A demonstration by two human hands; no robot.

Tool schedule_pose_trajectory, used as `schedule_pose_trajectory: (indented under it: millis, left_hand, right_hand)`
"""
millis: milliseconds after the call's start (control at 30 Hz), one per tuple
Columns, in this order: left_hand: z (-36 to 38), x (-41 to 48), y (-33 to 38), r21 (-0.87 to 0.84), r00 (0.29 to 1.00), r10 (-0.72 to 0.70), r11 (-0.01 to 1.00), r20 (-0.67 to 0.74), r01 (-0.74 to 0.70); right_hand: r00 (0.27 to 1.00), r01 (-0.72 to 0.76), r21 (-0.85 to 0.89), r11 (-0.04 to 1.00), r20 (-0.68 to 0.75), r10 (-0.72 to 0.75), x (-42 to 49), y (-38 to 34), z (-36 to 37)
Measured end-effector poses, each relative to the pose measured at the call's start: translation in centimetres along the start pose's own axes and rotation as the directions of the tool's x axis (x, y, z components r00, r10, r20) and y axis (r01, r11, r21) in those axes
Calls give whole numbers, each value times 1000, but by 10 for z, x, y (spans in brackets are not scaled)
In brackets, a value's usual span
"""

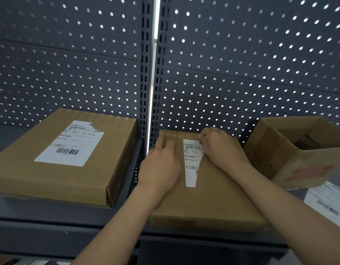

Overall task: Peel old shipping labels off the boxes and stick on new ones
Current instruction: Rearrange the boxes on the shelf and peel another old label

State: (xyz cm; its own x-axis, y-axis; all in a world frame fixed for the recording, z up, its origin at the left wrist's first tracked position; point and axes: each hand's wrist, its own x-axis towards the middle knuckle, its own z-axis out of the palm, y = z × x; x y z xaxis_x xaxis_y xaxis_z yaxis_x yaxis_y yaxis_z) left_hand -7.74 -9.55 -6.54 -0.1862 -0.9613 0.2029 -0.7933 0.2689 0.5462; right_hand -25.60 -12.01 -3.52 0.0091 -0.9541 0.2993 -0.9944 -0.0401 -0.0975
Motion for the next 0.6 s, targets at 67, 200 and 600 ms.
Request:
schedule_pose_trajectory:
  millis: [67,200,600]
  left_hand:
    - [0,0,0,-2,1000,5,1000,-5,-5]
    - [1,1,0,5,1000,0,1000,-5,0]
    - [1,2,-1,2,1000,-1,1000,3,1]
  right_hand:
    - [1000,-30,71,997,-6,30,0,2,0]
    - [1000,-12,17,1000,10,12,-1,1,-1]
    - [1000,-20,36,999,23,20,0,0,-2]
